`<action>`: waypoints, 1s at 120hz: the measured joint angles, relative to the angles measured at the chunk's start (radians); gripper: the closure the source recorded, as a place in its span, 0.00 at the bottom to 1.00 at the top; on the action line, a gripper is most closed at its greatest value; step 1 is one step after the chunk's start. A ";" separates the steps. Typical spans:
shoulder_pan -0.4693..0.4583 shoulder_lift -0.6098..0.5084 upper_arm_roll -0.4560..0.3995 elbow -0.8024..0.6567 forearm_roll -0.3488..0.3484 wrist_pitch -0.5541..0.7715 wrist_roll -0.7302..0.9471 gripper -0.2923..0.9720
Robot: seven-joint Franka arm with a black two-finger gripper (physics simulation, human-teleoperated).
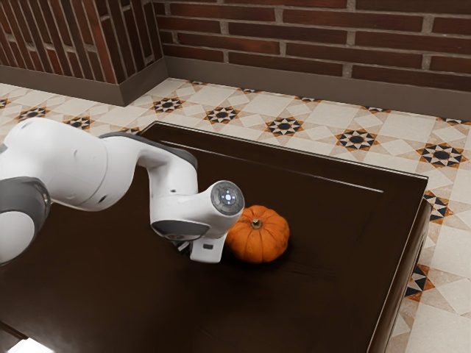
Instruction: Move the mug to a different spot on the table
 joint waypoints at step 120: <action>0.255 -0.306 0.001 0.521 -0.847 -0.605 -0.366 0.23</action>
